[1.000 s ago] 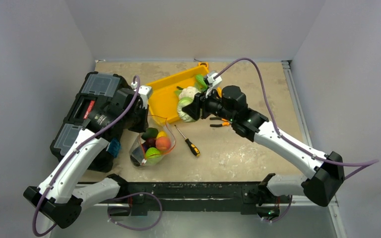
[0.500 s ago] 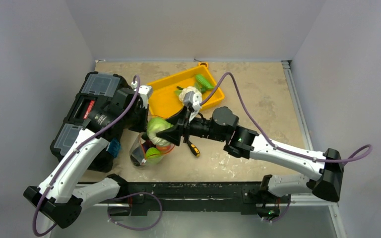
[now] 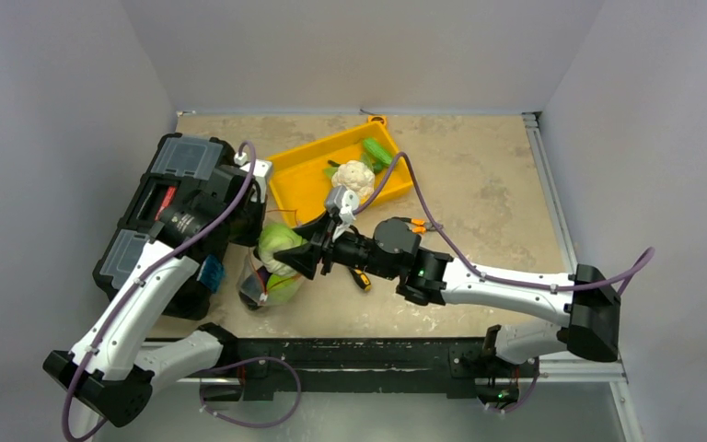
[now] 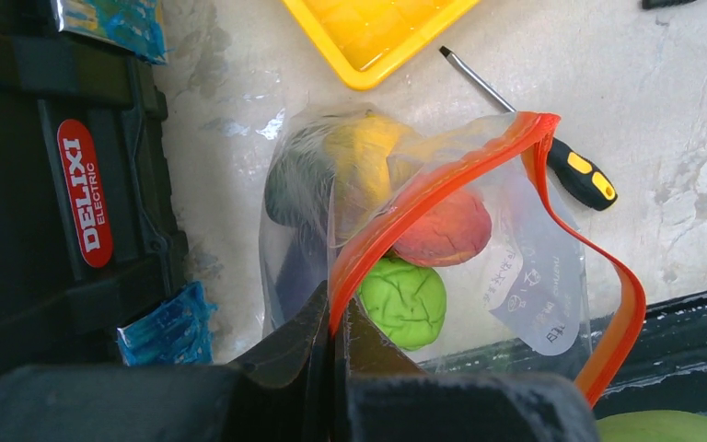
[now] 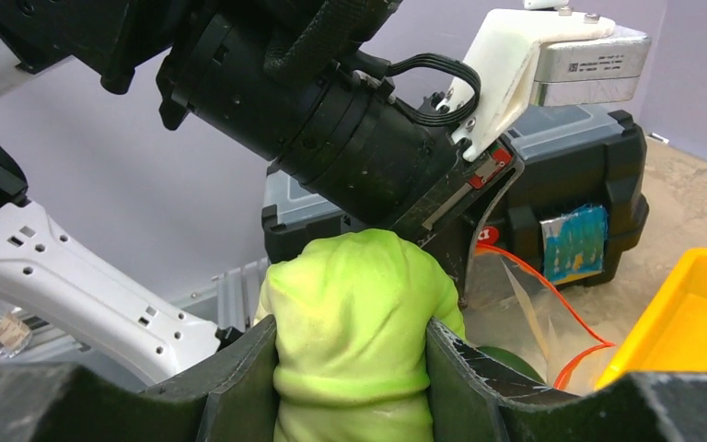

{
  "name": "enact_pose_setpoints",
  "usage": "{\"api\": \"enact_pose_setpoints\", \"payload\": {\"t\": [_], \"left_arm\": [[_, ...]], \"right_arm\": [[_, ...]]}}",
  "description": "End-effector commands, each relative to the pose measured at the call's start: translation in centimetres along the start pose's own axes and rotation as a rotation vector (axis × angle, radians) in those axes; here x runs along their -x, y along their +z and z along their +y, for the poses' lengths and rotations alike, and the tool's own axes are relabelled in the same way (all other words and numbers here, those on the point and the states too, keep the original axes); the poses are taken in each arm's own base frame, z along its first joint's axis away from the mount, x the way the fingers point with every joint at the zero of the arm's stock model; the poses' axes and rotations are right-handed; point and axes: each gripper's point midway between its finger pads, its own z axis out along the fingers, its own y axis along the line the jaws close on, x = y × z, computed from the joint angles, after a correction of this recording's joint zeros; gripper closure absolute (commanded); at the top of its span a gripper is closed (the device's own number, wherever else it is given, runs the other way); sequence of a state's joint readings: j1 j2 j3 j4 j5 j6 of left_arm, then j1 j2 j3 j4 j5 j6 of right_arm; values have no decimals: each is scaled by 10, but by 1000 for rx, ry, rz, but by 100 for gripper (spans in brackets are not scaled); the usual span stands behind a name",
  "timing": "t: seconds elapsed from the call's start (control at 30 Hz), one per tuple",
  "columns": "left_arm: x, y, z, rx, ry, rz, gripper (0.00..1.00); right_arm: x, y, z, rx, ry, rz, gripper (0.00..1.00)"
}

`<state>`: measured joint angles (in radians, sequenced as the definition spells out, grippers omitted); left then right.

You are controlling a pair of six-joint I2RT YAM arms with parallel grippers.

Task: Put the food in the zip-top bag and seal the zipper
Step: Place the fake vegetable in the zipper food storage bag.

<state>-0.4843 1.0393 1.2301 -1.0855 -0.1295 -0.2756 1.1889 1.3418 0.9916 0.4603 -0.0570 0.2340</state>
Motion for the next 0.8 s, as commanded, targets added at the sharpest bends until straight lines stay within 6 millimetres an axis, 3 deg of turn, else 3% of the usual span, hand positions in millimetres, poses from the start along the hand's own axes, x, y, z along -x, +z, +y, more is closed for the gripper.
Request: {"api": "enact_pose_setpoints", "payload": {"t": [0.0, 0.53, 0.77], "left_arm": [[21, -12, -26, -128, -31, -95, 100], [20, -14, -20, -101, -18, -97, 100], [17, -13, -18, -91, -20, -97, 100]], "right_arm": [[-36, 2, -29, -122, -22, 53, 93], [-78, -6, -51, -207, 7, 80, 100], [-77, -12, -56, -231, 16, 50, 100]]}}
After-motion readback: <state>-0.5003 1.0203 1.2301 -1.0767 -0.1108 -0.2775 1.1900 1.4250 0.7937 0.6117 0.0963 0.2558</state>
